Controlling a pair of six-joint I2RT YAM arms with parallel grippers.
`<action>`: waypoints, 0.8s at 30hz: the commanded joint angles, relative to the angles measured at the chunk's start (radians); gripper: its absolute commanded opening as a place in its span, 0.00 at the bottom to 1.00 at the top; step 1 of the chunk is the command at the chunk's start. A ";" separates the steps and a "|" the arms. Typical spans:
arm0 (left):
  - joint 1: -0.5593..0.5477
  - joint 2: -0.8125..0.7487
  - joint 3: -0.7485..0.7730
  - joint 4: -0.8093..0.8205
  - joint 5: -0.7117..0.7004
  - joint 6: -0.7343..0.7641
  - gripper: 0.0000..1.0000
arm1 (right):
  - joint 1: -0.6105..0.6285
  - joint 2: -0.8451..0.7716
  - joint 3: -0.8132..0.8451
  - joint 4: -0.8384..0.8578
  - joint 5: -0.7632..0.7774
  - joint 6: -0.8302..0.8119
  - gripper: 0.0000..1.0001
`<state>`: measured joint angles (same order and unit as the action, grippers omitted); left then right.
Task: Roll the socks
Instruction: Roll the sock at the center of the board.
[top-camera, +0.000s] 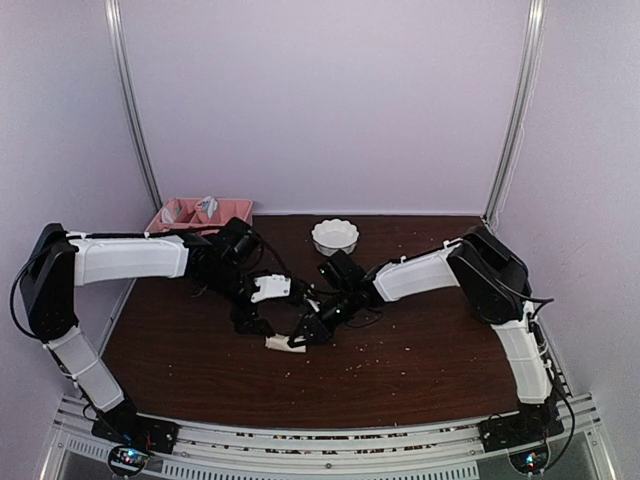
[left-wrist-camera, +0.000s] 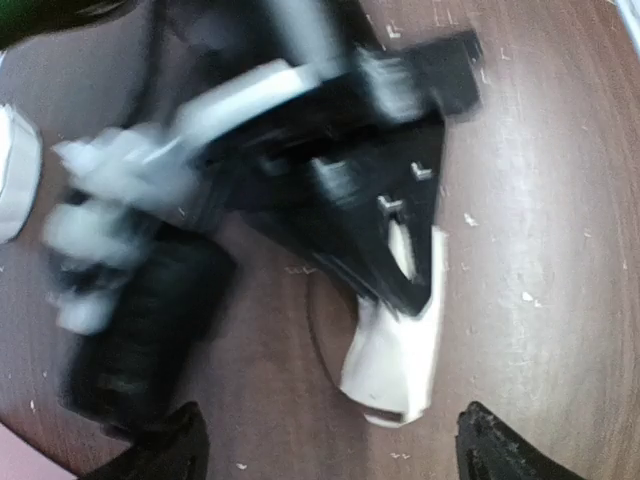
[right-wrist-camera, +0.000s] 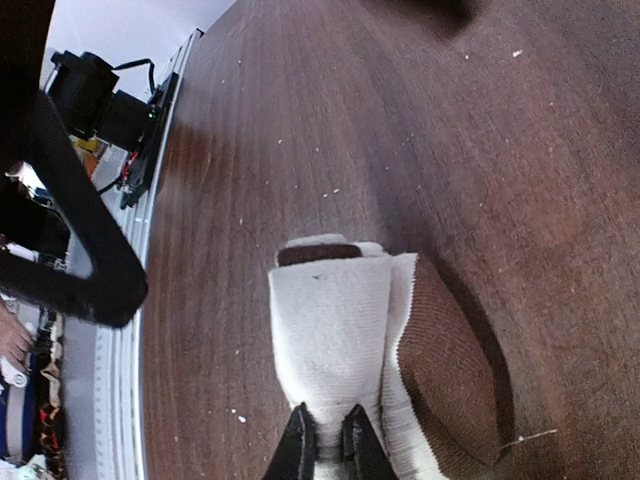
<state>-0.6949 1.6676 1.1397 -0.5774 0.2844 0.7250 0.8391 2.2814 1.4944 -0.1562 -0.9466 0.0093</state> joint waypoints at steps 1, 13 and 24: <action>-0.081 0.010 -0.053 0.026 -0.035 0.130 0.82 | -0.022 0.122 -0.037 -0.240 0.141 0.121 0.00; -0.173 0.130 -0.071 0.171 -0.234 0.119 0.59 | -0.027 0.160 -0.069 -0.124 0.090 0.290 0.00; -0.159 0.223 0.013 0.052 -0.267 0.064 0.13 | -0.044 0.077 -0.178 0.007 0.144 0.319 0.14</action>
<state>-0.8703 1.8198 1.0737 -0.4480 0.0246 0.8268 0.8070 2.3146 1.4578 -0.0425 -1.0405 0.3153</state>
